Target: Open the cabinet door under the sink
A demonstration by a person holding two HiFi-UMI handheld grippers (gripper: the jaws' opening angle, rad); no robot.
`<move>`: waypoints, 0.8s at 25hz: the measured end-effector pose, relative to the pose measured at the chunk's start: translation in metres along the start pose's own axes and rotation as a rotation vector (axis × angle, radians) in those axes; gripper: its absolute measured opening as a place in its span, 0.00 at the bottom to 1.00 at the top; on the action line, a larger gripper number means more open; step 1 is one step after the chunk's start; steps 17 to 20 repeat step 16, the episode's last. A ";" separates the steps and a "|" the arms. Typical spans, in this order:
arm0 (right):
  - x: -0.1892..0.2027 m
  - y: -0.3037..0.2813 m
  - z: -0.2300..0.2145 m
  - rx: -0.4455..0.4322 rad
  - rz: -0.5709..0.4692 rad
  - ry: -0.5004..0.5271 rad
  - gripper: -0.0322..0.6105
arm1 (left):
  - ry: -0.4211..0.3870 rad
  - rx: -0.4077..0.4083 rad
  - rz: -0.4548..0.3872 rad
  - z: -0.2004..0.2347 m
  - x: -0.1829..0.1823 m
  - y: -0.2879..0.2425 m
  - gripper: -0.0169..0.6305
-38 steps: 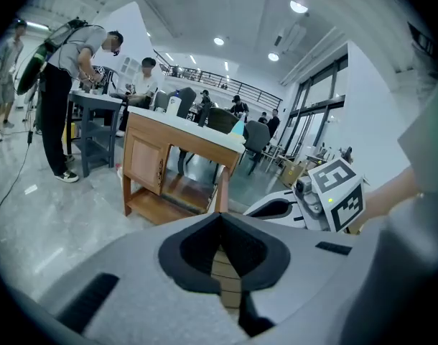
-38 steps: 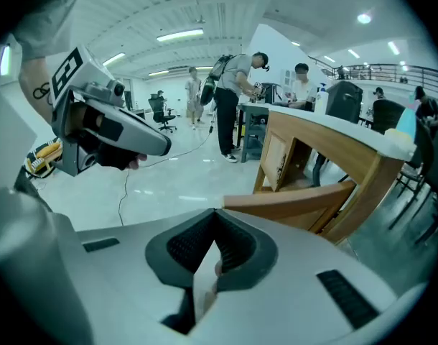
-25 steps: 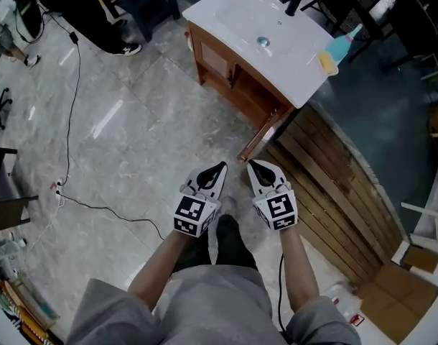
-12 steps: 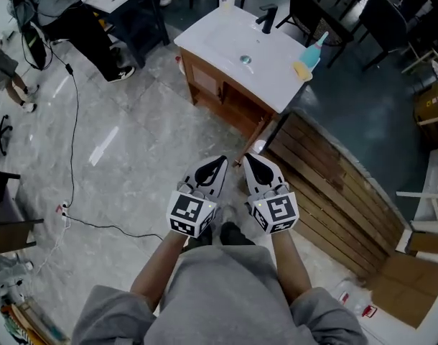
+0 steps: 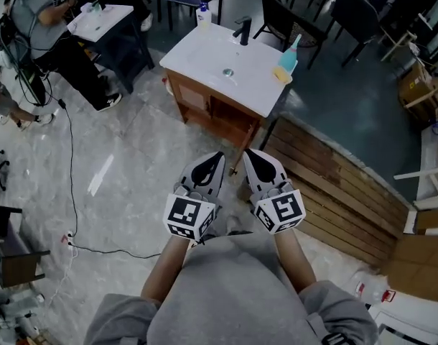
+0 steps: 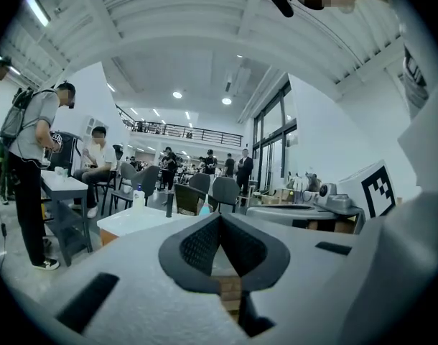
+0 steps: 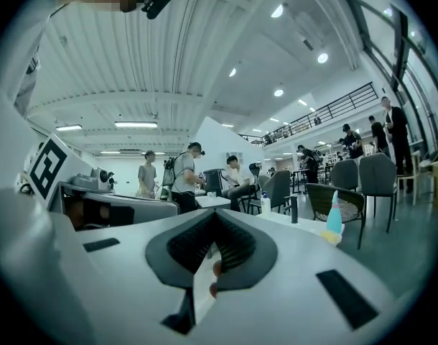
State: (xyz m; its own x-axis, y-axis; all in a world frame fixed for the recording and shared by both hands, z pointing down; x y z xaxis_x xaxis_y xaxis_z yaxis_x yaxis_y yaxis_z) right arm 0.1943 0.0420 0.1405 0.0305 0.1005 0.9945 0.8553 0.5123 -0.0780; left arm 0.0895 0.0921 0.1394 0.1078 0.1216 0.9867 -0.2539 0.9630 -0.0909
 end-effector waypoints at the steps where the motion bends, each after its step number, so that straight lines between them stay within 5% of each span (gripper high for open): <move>1: -0.002 0.001 0.000 0.001 -0.007 0.005 0.06 | 0.000 0.001 -0.002 0.000 -0.001 -0.001 0.04; 20: -0.021 -0.005 0.009 -0.004 -0.065 0.027 0.06 | -0.043 0.041 -0.023 0.001 -0.015 -0.001 0.04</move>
Point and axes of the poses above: the fingertips, and each gripper's own axes: y backward along the fingers, z to its left, x out of its underside, the point moved 5 cm from there along y, backward along the fingers, and after that the axes turned 1 degree about z, right-handed, at the moved point
